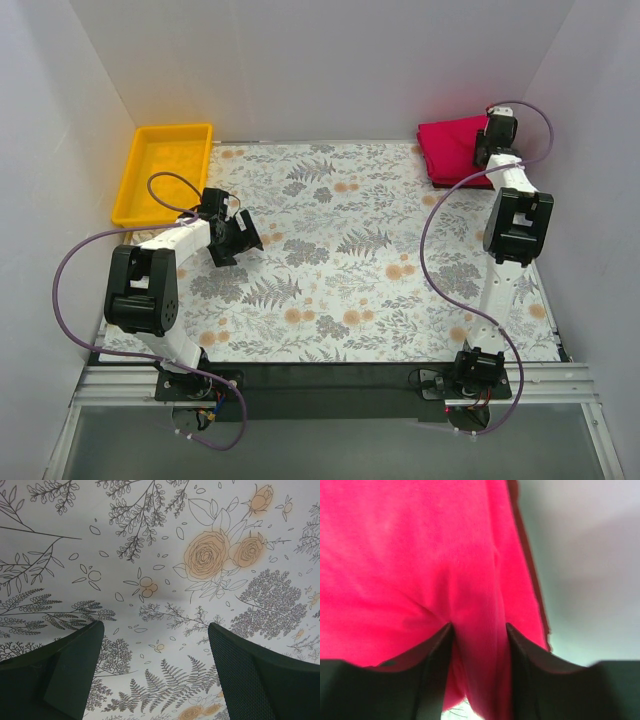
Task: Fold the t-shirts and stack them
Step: Neatly place the folded tshirt to the corner
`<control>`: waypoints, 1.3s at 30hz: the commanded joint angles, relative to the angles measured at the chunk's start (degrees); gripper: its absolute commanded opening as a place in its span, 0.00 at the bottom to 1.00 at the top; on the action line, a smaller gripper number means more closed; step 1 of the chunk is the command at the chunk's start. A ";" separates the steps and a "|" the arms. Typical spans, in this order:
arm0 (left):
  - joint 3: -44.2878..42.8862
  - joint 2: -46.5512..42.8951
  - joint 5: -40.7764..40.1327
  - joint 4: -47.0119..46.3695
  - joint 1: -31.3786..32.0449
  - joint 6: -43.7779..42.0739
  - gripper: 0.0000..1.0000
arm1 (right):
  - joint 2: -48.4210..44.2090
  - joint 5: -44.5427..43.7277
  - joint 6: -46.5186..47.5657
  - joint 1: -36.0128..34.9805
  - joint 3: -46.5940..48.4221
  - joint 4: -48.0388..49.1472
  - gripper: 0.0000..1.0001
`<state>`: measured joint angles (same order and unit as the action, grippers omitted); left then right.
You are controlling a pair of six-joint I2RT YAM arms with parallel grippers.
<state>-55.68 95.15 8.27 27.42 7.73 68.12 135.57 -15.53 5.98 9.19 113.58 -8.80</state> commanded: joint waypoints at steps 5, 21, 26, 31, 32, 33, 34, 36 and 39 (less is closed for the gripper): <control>0.05 -3.30 1.13 -0.09 0.45 -0.70 0.84 | -8.56 -7.58 -2.98 1.44 -1.86 0.45 0.56; 0.92 -10.87 2.80 -1.32 0.54 -0.62 0.84 | -19.73 25.51 -11.51 0.83 -13.55 1.76 0.53; 1.10 -11.83 3.07 -1.58 0.54 -0.71 0.84 | -17.19 33.79 -14.76 -1.54 -16.63 7.56 0.43; 1.19 -12.54 2.98 -1.67 0.54 -0.88 0.84 | -13.49 36.79 -17.75 -2.60 -17.25 12.13 0.40; 1.10 -12.54 2.98 -1.67 0.54 -0.88 0.84 | -12.10 37.58 -18.36 -2.60 -17.25 12.83 0.40; 1.19 -12.54 2.98 -1.75 0.54 -0.79 0.84 | -11.56 37.85 -19.59 -2.60 -17.34 13.19 0.39; 1.10 -12.54 2.89 -1.67 0.54 -0.79 0.84 | -11.03 38.11 -20.04 -2.69 -18.12 13.63 0.38; 1.10 -12.54 2.89 -1.67 0.54 -0.79 0.84 | -10.33 38.47 -21.00 -2.69 -19.35 14.68 0.38; 1.01 -12.62 3.15 -1.67 0.54 -0.88 0.84 | -10.50 38.64 -21.53 -2.77 -22.17 15.82 0.38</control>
<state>-54.76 85.41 10.57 26.48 8.01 67.94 125.32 20.95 -13.52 6.15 93.06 2.92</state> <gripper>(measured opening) 0.845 0.377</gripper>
